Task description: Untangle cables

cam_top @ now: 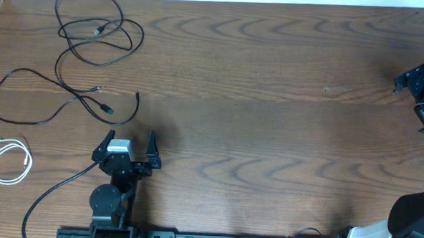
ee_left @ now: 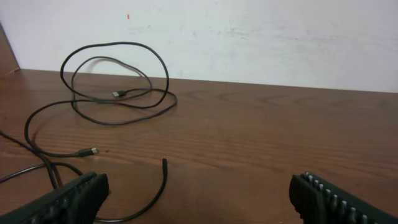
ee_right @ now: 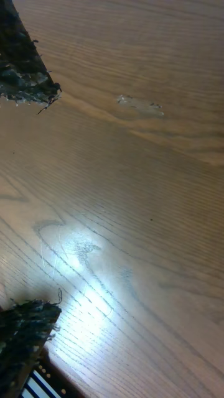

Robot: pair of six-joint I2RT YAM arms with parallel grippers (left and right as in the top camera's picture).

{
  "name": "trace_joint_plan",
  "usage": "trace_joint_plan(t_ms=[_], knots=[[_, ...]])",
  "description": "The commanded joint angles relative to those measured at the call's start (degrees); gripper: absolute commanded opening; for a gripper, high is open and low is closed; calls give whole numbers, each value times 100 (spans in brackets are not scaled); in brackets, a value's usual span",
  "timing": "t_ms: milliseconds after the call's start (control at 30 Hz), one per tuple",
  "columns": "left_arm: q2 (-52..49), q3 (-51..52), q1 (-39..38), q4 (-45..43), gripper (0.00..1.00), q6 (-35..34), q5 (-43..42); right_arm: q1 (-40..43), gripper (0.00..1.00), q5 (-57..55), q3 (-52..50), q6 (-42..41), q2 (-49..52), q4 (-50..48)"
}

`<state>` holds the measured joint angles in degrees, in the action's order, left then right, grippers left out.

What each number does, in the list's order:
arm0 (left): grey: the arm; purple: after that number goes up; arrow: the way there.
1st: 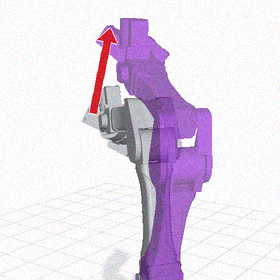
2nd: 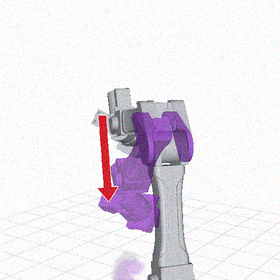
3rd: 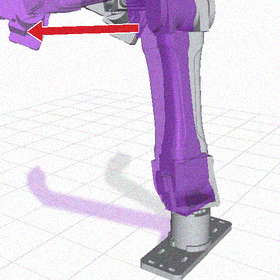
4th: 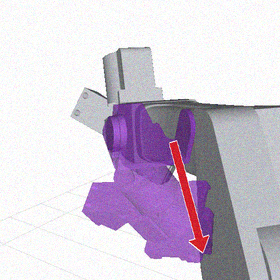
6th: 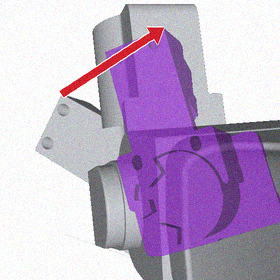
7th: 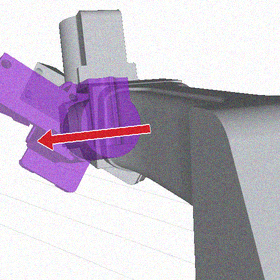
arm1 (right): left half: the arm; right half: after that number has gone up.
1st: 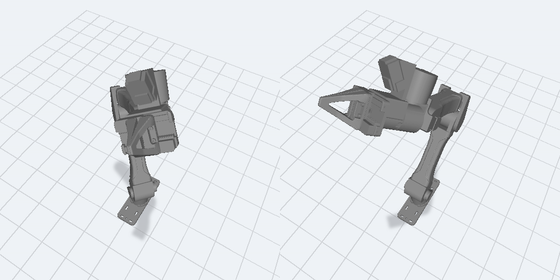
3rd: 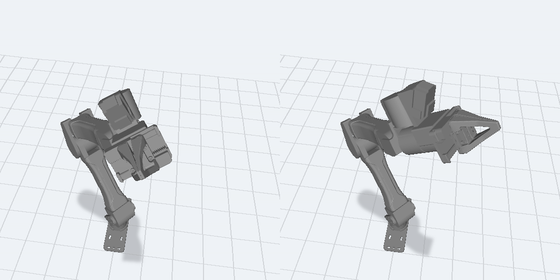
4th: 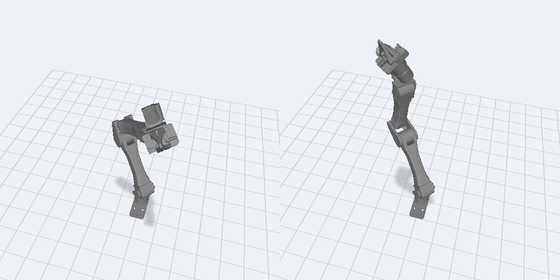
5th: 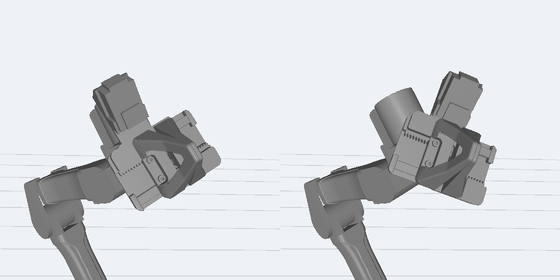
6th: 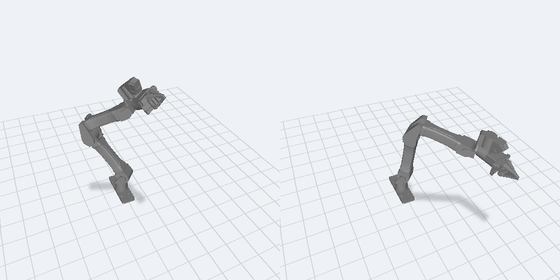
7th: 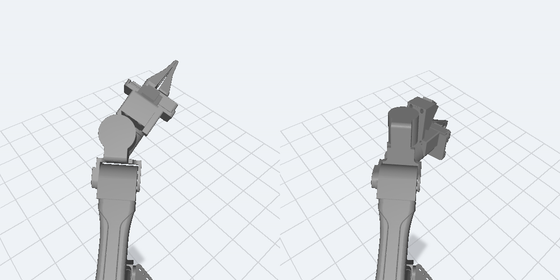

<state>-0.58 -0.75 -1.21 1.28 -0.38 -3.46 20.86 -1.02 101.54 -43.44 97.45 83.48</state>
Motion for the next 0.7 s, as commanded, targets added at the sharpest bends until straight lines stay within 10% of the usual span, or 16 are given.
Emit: trace_joint_plan(t_ms=[0,667], knots=[[50,55,28,280,98,-101,13,-7,99,-31,0,-66,-4,7],[50,55,28,262,98,-96,31,-7,99,-33,0,-66,-4,4]])
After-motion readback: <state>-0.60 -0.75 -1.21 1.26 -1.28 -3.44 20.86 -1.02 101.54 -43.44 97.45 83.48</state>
